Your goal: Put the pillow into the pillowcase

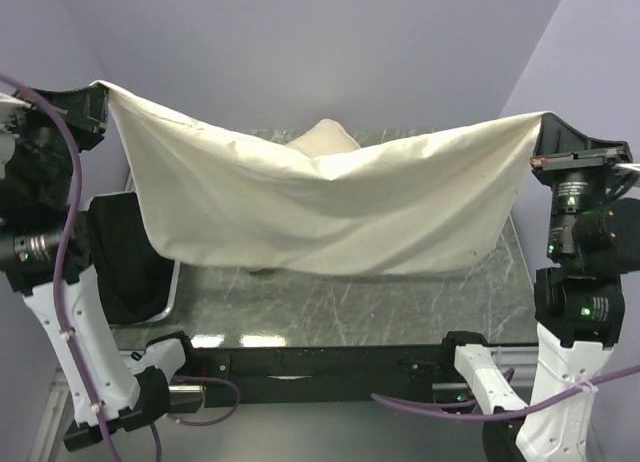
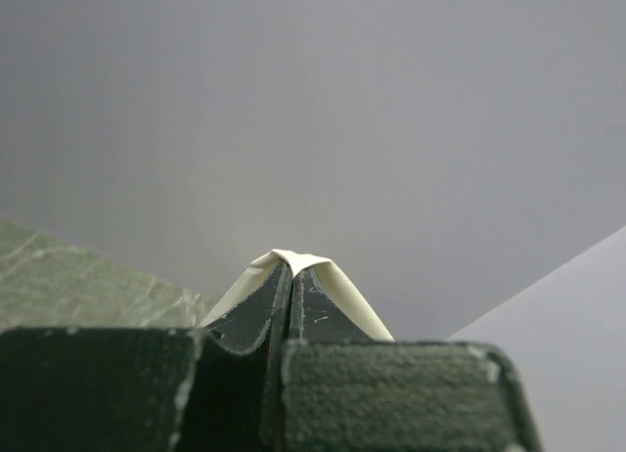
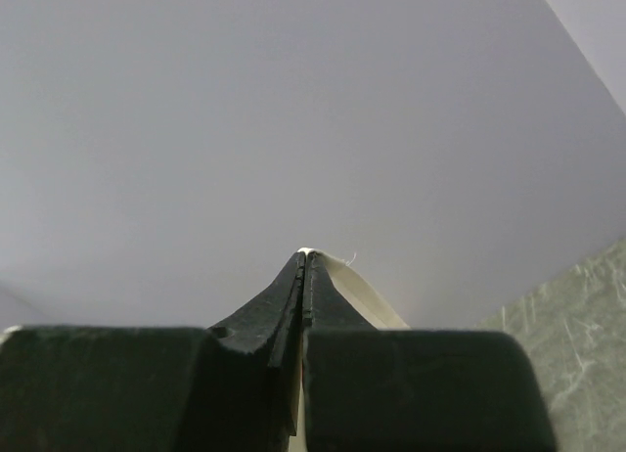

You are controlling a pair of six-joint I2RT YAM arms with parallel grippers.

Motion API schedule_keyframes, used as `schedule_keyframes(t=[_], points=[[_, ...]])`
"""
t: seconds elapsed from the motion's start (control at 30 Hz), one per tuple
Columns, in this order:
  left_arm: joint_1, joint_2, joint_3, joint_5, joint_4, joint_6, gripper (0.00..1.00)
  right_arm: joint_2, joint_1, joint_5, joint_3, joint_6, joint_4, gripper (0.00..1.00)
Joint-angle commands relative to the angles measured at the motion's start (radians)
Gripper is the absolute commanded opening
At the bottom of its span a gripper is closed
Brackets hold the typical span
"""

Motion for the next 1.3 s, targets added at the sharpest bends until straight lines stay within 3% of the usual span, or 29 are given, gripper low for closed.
schedule_keyframes(t=[0.0, 0.17, 0.3, 0.43, 0.63, 0.7, 0.87, 1.03, 1.17, 1.27], points=[[-0.06, 0.127, -0.135, -0.082, -0.08, 0.034, 0.01, 0.089, -0.004, 0.006, -0.112, -0.001, -0.008, 0.0], [-0.293, 0.255, -0.261, -0.29, -0.068, 0.077, 0.01, 0.173, -0.001, -0.041, -0.399, 0.045, 0.087, 0.0], [-0.323, 0.255, -0.48, -0.34, 0.061, 0.034, 0.01, 0.207, 0.033, -0.037, -0.633, 0.048, 0.213, 0.0], [-0.346, 0.238, -0.583, -0.385, 0.113, 0.004, 0.01, 0.311, 0.053, -0.04, -0.737, 0.031, 0.293, 0.0], [-0.337, 0.205, -0.619, -0.484, 0.124, 0.019, 0.01, 0.406, 0.053, -0.057, -0.752, -0.001, 0.336, 0.0], [-0.331, 0.219, -0.573, -0.471, 0.11, 0.024, 0.01, 0.419, 0.053, -0.063, -0.705, -0.005, 0.313, 0.0], [-0.177, 0.255, -0.481, -0.394, 0.087, 0.03, 0.01, 0.425, 0.05, -0.06, -0.583, -0.025, 0.25, 0.0], [-0.159, 0.236, -0.468, -0.368, 0.08, 0.039, 0.01, 0.379, 0.054, -0.121, -0.643, -0.047, 0.253, 0.0], [-0.165, 0.137, -0.672, -0.272, 0.159, -0.028, 0.01, 0.273, 0.068, -0.179, -0.834, -0.025, 0.348, 0.0], [-0.166, 0.034, -0.825, -0.288, 0.182, -0.078, 0.01, 0.178, 0.073, -0.195, -0.989, -0.002, 0.388, 0.0]])
